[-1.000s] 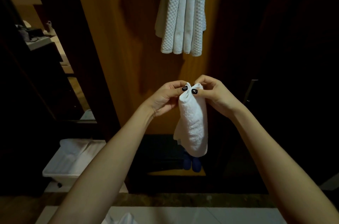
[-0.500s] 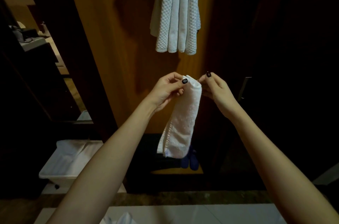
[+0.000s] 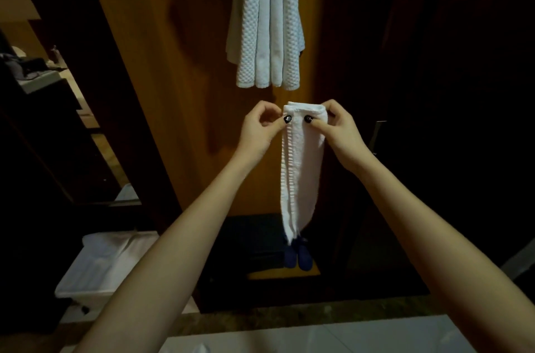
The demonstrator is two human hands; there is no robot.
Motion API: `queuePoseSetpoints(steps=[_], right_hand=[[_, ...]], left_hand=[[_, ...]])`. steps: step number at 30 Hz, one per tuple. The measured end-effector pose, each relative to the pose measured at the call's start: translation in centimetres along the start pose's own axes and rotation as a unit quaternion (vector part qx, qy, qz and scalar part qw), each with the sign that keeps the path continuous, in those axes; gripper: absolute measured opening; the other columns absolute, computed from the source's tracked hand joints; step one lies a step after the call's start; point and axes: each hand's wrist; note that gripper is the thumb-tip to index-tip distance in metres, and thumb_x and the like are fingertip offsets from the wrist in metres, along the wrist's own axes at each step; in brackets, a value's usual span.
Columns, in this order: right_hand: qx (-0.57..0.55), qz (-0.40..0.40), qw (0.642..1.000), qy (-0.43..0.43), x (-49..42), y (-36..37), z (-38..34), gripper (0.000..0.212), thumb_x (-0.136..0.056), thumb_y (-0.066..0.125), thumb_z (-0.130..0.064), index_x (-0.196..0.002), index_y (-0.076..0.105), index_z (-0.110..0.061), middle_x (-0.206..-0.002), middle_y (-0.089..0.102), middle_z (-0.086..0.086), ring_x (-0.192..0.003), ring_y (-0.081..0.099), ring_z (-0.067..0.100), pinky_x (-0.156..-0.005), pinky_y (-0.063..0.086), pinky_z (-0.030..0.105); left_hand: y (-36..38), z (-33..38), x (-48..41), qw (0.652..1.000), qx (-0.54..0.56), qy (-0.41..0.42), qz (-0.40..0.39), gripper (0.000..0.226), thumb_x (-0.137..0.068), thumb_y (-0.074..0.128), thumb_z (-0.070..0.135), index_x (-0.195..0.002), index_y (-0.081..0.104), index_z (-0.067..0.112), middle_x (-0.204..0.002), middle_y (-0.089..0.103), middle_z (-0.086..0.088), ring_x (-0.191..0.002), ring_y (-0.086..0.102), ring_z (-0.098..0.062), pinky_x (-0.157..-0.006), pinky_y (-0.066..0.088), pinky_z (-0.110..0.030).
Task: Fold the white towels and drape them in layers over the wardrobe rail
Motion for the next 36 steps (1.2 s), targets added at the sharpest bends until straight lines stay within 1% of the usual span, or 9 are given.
queuePoseSetpoints(steps=[4,9,15,19,27,29,32,34,36], right_hand=[[-0.013,0.045,0.999,0.011,-1.0,0.1,0.6,0.016,-0.089,0.064,-0.009,-0.085,0.05,-0.017,-0.086,0.058,0.006,-0.079,0.055,0.018,-0.068,0.045,0.03],[-0.052,0.108,0.993,0.007,-1.4,-0.3,0.7,0.017,-0.092,0.063,-0.011,-0.085,0.049,-0.017,-0.084,0.057,0.002,-0.075,0.056,0.014,-0.064,0.048,0.026],[-0.076,0.141,0.987,-0.017,-2.1,-0.1,-0.3,0.016,-0.093,0.062,-0.011,-0.088,0.047,-0.013,-0.084,0.056,0.004,-0.075,0.056,0.015,-0.066,0.048,0.028],[-0.086,0.136,0.987,-0.025,-2.6,-0.4,-1.4,0.016,-0.093,0.062,-0.01,-0.088,0.047,-0.013,-0.084,0.057,0.001,-0.074,0.058,0.011,-0.065,0.051,0.025],[-0.062,0.114,0.992,-0.007,-2.6,-2.0,-2.3,0.022,-0.09,0.067,-0.017,-0.086,0.045,-0.018,-0.089,0.059,0.003,-0.077,0.061,0.014,-0.068,0.052,0.033],[-0.064,0.127,0.99,-0.003,-2.5,-2.0,-2.5,0.023,-0.091,0.067,-0.015,-0.085,0.045,-0.017,-0.087,0.058,0.003,-0.075,0.06,0.013,-0.068,0.052,0.032],[-0.061,0.136,0.989,-0.003,-2.2,-2.1,-2.7,0.025,-0.088,0.069,-0.02,-0.086,0.045,-0.017,-0.089,0.058,0.005,-0.079,0.06,0.017,-0.069,0.051,0.034],[-0.047,0.128,0.991,-0.008,-2.0,-1.9,-2.6,0.025,-0.088,0.069,-0.023,-0.086,0.045,-0.018,-0.09,0.057,0.004,-0.08,0.059,0.016,-0.068,0.051,0.033],[-0.03,0.125,0.992,-0.012,-1.8,-1.4,-2.4,0.025,-0.09,0.069,-0.023,-0.086,0.044,-0.018,-0.089,0.056,0.003,-0.079,0.057,0.014,-0.069,0.05,0.031]], left_hand=[[0.9,-2.9,1.2,0.996,-0.084,-0.01,-0.031,0.005,-0.088,0.069,0.016,-0.085,0.065,0.015,-0.084,0.063,0.009,-0.081,0.058,-0.004,-0.075,0.041,-0.019],[2.8,-5.2,2.9,0.993,-0.1,-0.039,-0.041,0.017,-0.085,0.073,0.027,-0.094,0.065,0.015,-0.093,0.064,0.001,-0.082,0.058,-0.006,-0.07,0.042,-0.014],[3.8,-4.7,3.3,0.987,-0.158,0.027,-0.008,0.022,-0.084,0.07,0.011,-0.072,0.051,0.008,-0.085,0.049,0.001,-0.072,0.042,-0.007,-0.063,0.031,-0.015],[3.9,-3.8,3.0,0.997,-0.07,0.01,0.04,0.03,-0.085,0.069,0.006,-0.066,0.046,0.011,-0.059,0.039,0.008,-0.053,0.032,-0.004,-0.051,0.025,-0.017],[2.7,-2.8,2.7,0.995,0.038,-0.015,-0.091,0.017,-0.094,0.062,0.012,-0.084,0.05,0.005,-0.056,0.038,0.001,-0.049,0.031,-0.006,-0.049,0.023,-0.021],[2.9,-2.6,2.9,0.99,0.077,-0.04,-0.11,0.011,-0.094,0.061,0.011,-0.098,0.05,0.012,-0.058,0.049,-0.004,-0.051,0.04,-0.013,-0.051,0.03,-0.028],[3.4,-1.8,3.1,0.98,0.123,-0.096,-0.122,0.037,-0.093,0.061,0.009,-0.126,0.045,0.015,-0.074,0.067,0.005,-0.063,0.057,-0.01,-0.059,0.045,-0.026],[3.8,-1.0,3.0,0.974,0.165,-0.098,-0.12,0.029,-0.093,0.061,0.006,-0.12,0.052,0.009,-0.094,0.07,-0.002,-0.082,0.066,-0.016,-0.074,0.053,-0.031],[4.2,-0.1,2.7,0.979,0.165,-0.069,-0.094,0.015,-0.093,0.06,0.005,-0.107,0.058,0.01,-0.096,0.069,-0.007,-0.087,0.066,-0.02,-0.077,0.053,-0.032]])
Point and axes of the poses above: each hand's wrist, its own x-axis away from the middle knuckle, its own y-axis out of the palm, z = x × y
